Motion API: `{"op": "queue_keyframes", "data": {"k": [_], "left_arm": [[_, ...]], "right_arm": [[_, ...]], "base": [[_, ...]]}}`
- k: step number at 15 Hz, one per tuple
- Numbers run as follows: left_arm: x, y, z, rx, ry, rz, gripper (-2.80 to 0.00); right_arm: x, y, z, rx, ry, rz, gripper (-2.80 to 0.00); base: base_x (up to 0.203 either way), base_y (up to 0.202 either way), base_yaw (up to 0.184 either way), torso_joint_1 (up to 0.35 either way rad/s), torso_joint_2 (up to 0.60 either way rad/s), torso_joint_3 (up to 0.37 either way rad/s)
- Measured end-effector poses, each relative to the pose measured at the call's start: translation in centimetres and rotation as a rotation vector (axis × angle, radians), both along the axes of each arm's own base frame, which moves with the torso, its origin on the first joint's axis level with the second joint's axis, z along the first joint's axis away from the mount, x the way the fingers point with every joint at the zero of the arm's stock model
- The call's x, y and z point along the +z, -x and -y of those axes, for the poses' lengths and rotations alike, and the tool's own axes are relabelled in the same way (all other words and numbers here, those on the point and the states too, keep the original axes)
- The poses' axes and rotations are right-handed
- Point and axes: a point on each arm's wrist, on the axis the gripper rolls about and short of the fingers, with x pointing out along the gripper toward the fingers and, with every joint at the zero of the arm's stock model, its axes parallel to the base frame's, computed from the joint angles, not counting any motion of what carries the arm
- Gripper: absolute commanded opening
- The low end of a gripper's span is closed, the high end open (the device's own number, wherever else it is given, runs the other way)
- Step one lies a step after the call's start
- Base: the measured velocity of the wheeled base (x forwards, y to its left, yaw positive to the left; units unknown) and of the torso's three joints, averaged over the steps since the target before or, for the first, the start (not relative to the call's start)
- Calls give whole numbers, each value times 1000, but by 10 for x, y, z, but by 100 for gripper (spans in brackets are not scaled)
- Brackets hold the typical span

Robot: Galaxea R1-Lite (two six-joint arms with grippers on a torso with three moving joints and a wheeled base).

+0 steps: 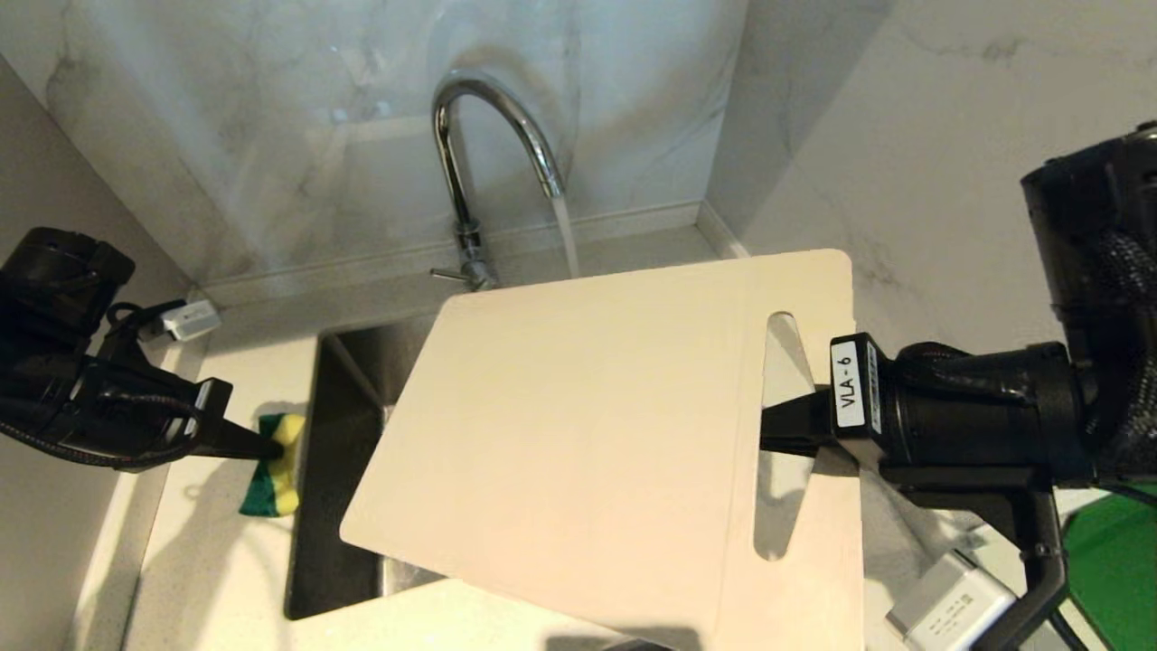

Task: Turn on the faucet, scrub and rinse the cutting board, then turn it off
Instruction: Pick up the cutting board

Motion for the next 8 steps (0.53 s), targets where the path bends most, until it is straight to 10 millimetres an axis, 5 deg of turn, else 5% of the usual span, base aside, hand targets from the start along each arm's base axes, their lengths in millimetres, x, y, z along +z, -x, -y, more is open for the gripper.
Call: {"op": "queue_keyframes", "data": {"k": [8], "left_arm": [[2, 3, 4, -5, 7, 1, -280]], "right_arm": [[2, -31, -8, 120, 137, 13, -280]], "base": [[0, 0, 0, 0, 0, 0]]}}
